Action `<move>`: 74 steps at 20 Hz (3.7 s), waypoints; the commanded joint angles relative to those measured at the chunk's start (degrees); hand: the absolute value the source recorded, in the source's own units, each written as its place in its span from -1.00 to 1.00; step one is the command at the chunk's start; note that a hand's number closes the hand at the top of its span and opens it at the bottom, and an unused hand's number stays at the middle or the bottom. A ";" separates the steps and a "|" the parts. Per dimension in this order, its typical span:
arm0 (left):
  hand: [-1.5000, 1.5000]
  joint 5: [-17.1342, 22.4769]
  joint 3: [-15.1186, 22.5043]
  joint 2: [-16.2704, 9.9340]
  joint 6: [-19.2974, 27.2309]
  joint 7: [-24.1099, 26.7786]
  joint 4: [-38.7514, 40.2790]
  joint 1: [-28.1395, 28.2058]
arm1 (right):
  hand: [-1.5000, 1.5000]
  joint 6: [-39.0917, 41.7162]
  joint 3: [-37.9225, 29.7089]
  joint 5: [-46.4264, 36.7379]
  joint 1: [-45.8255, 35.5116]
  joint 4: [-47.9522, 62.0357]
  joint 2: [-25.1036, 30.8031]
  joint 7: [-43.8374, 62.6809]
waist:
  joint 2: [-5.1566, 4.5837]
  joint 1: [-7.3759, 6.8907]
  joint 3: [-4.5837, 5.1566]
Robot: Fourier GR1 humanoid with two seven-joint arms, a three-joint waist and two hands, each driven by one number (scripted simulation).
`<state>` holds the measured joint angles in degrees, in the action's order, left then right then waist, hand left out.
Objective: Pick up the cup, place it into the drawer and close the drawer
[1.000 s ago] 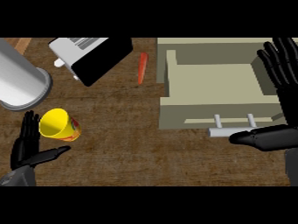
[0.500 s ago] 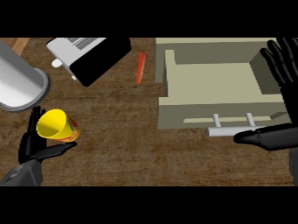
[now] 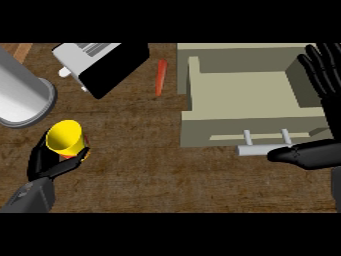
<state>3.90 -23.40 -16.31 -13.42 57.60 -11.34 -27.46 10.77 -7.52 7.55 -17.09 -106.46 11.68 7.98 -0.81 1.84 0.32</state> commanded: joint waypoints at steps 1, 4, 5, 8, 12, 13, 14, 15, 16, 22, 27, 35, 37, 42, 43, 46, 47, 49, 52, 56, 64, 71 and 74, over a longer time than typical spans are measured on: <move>1.00 0.47 -1.47 0.04 7.64 6.78 -1.99 -1.44 | -1.00 -1.37 -0.64 -0.19 -1.67 -0.42 0.14 1.65 | 0.12 -0.13 -0.05; 1.00 -1.50 -0.72 0.23 13.63 12.01 -3.02 0.87 | -1.00 -0.87 0.32 -0.65 -0.73 -0.32 -0.21 1.14 | -0.09 -0.10 -0.02; 1.00 -1.05 -1.19 2.55 16.07 11.00 -2.86 -1.48 | -1.00 1.11 -0.74 0.81 2.09 -0.50 0.42 -1.06 | 0.05 0.30 -0.10; 1.00 -1.56 -1.01 6.73 18.65 14.43 -2.79 -1.02 | -1.00 0.75 -1.79 1.57 -0.26 -0.16 1.31 0.84 | 0.13 -0.09 -0.10; 1.00 -0.32 -1.36 7.93 9.70 14.17 -4.02 -2.81 | -1.00 0.09 -1.60 1.47 -3.12 2.91 0.84 1.13 | 0.09 -0.57 -0.08; 1.00 0.25 -1.27 6.80 5.81 11.88 -5.37 -4.71 | -1.00 1.68 -1.43 0.32 1.28 1.60 0.88 -3.40 | 0.25 -0.31 -0.15; 1.00 -0.13 -0.43 7.46 3.60 13.92 -6.40 -3.50 | -1.00 0.72 -1.73 1.74 0.46 0.13 0.54 -0.38 | 0.46 -0.45 -0.14; 1.00 -0.92 0.83 9.10 4.10 12.75 -6.89 -4.62 | -1.00 0.34 -0.77 0.20 0.66 -0.04 0.54 0.04 | 0.56 -0.64 -0.18; 1.00 -0.98 1.32 7.17 0.58 11.68 -7.33 -4.64 | -1.00 1.14 -1.68 0.79 0.32 2.00 1.25 -0.63 | 0.49 -0.95 -0.20; 1.00 -2.64 6.39 11.31 4.03 2.36 -15.54 -11.01 | -1.00 0.25 -1.31 0.28 2.16 -1.88 0.99 1.07 | 1.28 -1.99 -0.37; 1.00 -2.30 9.55 14.06 5.53 -6.65 -24.68 -15.22 | -1.00 1.18 -3.07 1.80 4.40 -3.56 2.02 1.49 | 1.56 -2.27 -0.40; 1.00 -0.09 12.85 16.26 14.40 -27.03 -29.57 -30.94 | -1.00 -0.17 -1.30 -1.76 0.57 3.75 0.20 -2.87 | 0.77 -1.67 -0.35; 1.00 1.94 17.37 16.27 18.27 -32.39 -34.22 -31.54 | -1.00 2.06 -3.33 1.13 4.35 -0.36 1.94 -2.00 | 1.22 -1.33 -0.36; 1.00 3.74 21.03 16.30 26.56 -35.61 -27.39 -40.19 | -1.00 0.37 -2.46 0.71 1.56 -0.73 1.13 0.38 | 0.76 -0.29 -0.34; 1.00 5.62 22.56 16.30 27.06 -39.52 -27.77 -42.68 | -1.00 0.26 -3.16 0.27 2.14 0.29 1.14 -1.46 | 0.81 -0.11 -0.36; 1.00 5.76 23.60 16.30 30.60 -39.89 -18.70 -47.39 | -1.00 0.70 -1.10 -2.17 1.10 4.23 0.13 -5.34 | 0.09 1.01 -0.39; 1.00 7.79 25.63 16.30 30.93 -42.53 -18.90 -47.92 | -1.00 0.54 -2.59 -1.18 -1.06 6.23 1.02 -4.41 | 0.25 0.72 -0.39; 1.00 8.42 27.66 16.30 32.45 -40.13 -13.73 -48.37 | -1.00 1.15 -1.42 0.02 -2.59 2.69 1.65 -0.57 | -0.11 2.63 -0.38; 1.00 8.71 29.74 16.31 32.75 -41.63 -9.43 -50.21 | -1.00 2.20 -1.57 -0.05 -1.46 3.99 1.64 -3.27 | -0.30 2.73 -0.40; 1.00 10.95 34.32 16.31 30.36 -43.17 -6.16 -49.84 | -1.00 2.06 -0.72 -0.07 -1.26 4.09 0.34 -4.48 | -0.87 5.17 -0.45; 1.00 12.15 42.19 16.31 27.74 -44.44 -4.00 -46.66 | -1.00 2.20 1.70 -0.47 -3.42 3.88 -1.05 -4.85 | -1.69 8.62 -0.45; -1.00 19.52 40.11 16.31 28.45 -38.31 -7.71 -42.73 | -1.00 7.56 6.12 5.63 -6.06 3.10 -2.50 -1.94 | -2.44 10.90 -0.30; -1.00 23.34 39.18 16.31 26.26 -37.34 -10.30 -44.75 | 1.00 12.52 8.18 7.82 -6.08 4.47 -1.49 -3.05 | -2.42 10.87 -0.34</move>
<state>23.11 16.71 -0.01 14.48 17.66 -19.18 -72.63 18.89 -1.95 12.57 -22.69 -102.65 10.16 5.08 -3.02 12.16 -0.05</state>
